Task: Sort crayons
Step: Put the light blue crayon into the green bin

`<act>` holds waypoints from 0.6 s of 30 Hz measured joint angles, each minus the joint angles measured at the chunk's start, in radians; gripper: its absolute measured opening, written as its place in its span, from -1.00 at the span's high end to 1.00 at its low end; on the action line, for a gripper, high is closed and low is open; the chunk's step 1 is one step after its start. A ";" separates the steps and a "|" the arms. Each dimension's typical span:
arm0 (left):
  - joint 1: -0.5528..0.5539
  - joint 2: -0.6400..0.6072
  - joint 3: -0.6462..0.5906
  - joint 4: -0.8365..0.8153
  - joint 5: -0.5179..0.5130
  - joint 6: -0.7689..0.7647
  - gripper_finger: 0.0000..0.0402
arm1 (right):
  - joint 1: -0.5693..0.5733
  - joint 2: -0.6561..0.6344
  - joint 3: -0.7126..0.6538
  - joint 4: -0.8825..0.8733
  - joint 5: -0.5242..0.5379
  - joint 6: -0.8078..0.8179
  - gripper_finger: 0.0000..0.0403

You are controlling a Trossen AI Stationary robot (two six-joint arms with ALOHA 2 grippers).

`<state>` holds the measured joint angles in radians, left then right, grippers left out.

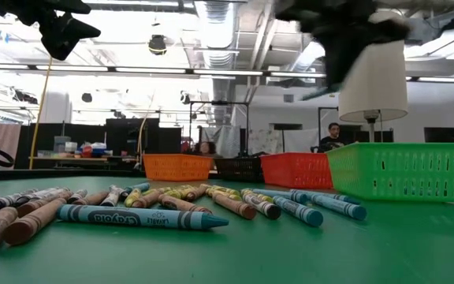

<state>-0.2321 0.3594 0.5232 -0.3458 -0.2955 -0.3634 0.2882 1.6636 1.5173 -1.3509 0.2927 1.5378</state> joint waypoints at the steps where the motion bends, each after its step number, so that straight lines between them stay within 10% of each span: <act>1: 0.000 0.000 0.000 0.000 0.000 0.000 0.10 | 0.016 -0.002 0.000 -0.038 0.000 0.060 0.99; 18: 0.000 0.000 0.000 0.001 -0.007 0.000 0.10 | 0.154 0.041 -0.060 -0.065 -0.034 0.427 0.99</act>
<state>-0.2321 0.3595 0.5236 -0.3450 -0.3022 -0.3634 0.4423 1.7043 1.4576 -1.4161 0.2589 1.9648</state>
